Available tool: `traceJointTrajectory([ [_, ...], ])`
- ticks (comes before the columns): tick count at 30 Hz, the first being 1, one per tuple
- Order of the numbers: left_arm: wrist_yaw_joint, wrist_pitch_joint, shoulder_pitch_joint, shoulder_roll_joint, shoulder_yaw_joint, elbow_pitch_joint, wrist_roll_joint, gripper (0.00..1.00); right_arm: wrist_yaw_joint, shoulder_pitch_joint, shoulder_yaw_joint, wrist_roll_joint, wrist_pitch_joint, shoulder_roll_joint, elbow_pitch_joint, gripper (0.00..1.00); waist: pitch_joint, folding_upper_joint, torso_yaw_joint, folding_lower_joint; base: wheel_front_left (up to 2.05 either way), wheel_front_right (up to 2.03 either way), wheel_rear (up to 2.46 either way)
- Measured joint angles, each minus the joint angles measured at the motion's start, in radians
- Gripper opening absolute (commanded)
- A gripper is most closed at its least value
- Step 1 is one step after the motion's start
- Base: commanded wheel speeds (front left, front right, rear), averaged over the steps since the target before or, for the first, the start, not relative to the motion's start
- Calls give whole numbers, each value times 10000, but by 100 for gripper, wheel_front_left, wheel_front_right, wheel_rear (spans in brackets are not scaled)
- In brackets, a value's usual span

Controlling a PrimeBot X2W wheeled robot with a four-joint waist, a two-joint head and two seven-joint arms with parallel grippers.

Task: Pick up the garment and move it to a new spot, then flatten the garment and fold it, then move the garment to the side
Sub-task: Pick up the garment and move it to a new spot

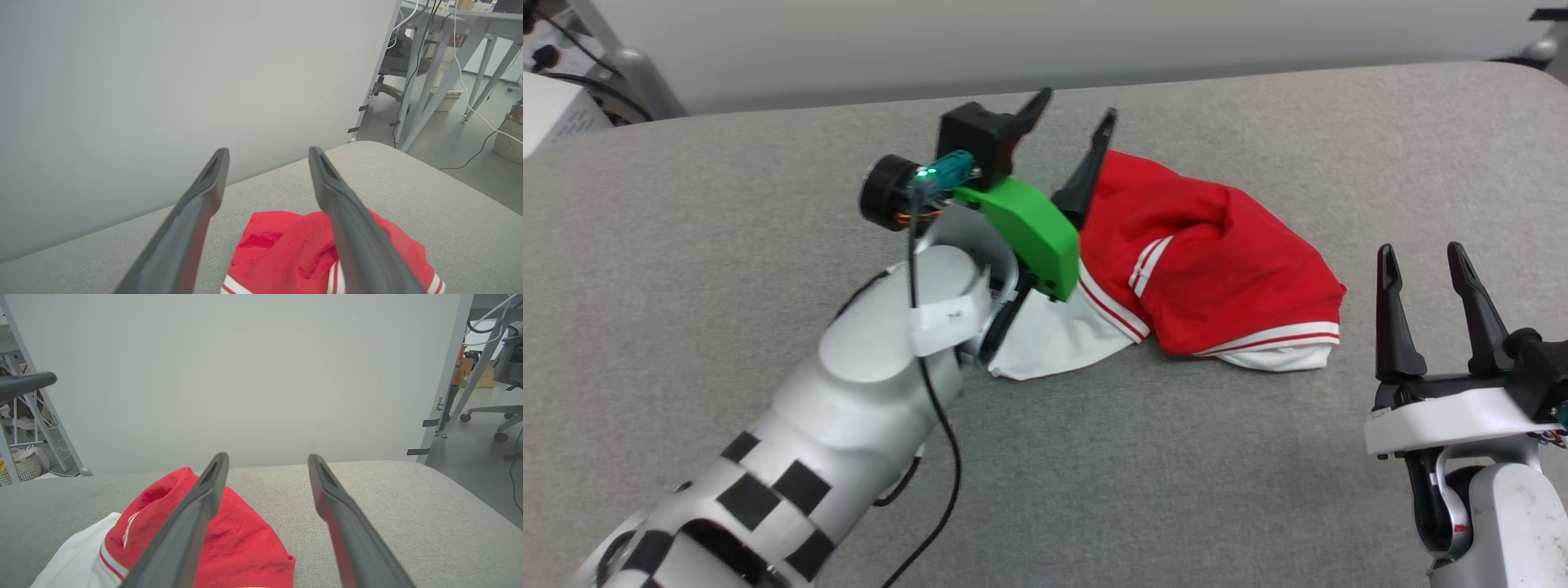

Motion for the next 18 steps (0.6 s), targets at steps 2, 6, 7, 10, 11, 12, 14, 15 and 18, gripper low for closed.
traceJointTrajectory([
  [2,107,0,411,487,635,-587,384,100,2,121,0,-100,0,2,0,100,-190,0,286,0,0,0,0],
  [6,293,0,1824,1337,1797,-1728,1026,100,0,327,-132,-226,0,6,-25,100,-552,0,734,0,0,0,0],
  [7,336,0,2259,1526,2155,-2075,1221,100,0,360,-171,-234,0,4,-40,100,-648,0,850,0,0,0,0],
  [10,408,0,3489,1958,2966,-3005,1697,100,0,461,-240,-326,0,8,-132,100,-912,0,1112,0,0,0,0],
  [11,476,0,3912,2050,3183,-3225,1937,100,2,532,-255,-347,0,6,-165,100,-990,0,1200,0,0,0,0],
  [12,531,0,4329,2113,3348,-3457,2169,100,2,608,-268,-391,0,4,-198,100,-1059,0,1290,0,0,0,0],
  [14,566,0,4993,2117,3638,-3889,2405,100,2,759,-265,-407,0,4,-265,100,-1167,0,1430,0,0,0,0],
  [15,583,0,5321,2107,3806,-4126,2617,100,2,835,-230,-405,0,6,-293,100,-1231,0,1492,0,0,0,0],
  [18,610,0,6144,1965,4314,-4763,2957,100,2,1025,-102,-405,0,6,-366,100,-1388,0,1596,0,0,0,0],
])
